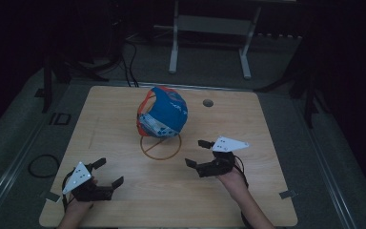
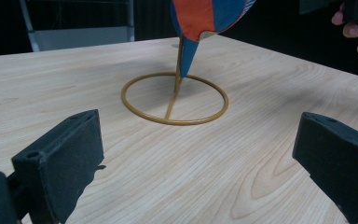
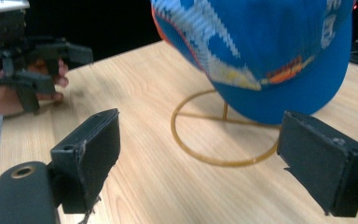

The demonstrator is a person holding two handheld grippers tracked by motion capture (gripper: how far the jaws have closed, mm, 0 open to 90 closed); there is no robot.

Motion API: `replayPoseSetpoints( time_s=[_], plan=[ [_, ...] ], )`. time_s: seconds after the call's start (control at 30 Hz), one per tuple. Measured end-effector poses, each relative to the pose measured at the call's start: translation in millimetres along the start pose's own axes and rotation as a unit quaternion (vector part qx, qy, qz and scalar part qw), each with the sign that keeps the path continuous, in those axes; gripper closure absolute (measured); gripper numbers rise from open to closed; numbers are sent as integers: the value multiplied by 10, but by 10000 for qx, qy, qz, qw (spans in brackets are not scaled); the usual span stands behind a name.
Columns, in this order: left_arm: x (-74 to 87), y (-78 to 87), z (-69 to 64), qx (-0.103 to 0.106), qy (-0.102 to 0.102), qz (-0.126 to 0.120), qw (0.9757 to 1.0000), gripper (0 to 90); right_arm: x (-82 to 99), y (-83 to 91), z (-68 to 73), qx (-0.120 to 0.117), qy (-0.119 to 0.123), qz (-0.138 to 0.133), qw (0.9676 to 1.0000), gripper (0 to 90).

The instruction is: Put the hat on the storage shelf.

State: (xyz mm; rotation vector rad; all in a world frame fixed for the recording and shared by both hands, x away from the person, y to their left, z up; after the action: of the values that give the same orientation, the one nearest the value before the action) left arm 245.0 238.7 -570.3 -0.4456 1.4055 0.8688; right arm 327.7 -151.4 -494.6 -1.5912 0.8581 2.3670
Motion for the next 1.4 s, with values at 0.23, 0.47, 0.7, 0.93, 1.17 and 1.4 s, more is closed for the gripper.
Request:
replayPoseSetpoints(
  time_s=[0.23, 0.47, 0.7, 0.93, 1.17, 1.4],
  plan=[
    [7, -10, -2, 22, 2, 13, 10000, 22, 217, 46, -118, 112, -30, 249, 9996, 133],
    [14, -17, -4, 48, -2, 40, 10000, 22, 423, 97, -208, 190, -69, 408, 9990, 134],
    [23, -31, -16, 91, -35, 85, 9999, 22, 591, 109, -292, 254, -112, 486, 9984, 134],
    [40, -43, -15, 142, -29, 122, 9998, 22, 727, 144, -376, 410, -80, 619, 9972, 134],
    [44, -38, -20, 157, -49, 150, 9998, 22, 817, 190, -472, 621, 70, 811, 9947, 134],
    [56, -32, -11, 171, -51, 176, 9997, 22, 845, 215, -541, 697, -56, 801, 9943, 134]
  ],
)
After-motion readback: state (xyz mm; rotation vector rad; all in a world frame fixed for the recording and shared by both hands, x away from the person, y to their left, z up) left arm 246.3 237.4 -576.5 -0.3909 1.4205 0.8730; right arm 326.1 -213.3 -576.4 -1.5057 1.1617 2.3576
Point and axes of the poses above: each handheld gripper's, and its own axes: y roughly backward along the jaws, x roughly out of its underside, z roughly to its left, the point moved 2 cm from there along -y, roughly forward along the jaws, and after that the axes turned 13 degrees about -y, right-handed, at the moved point
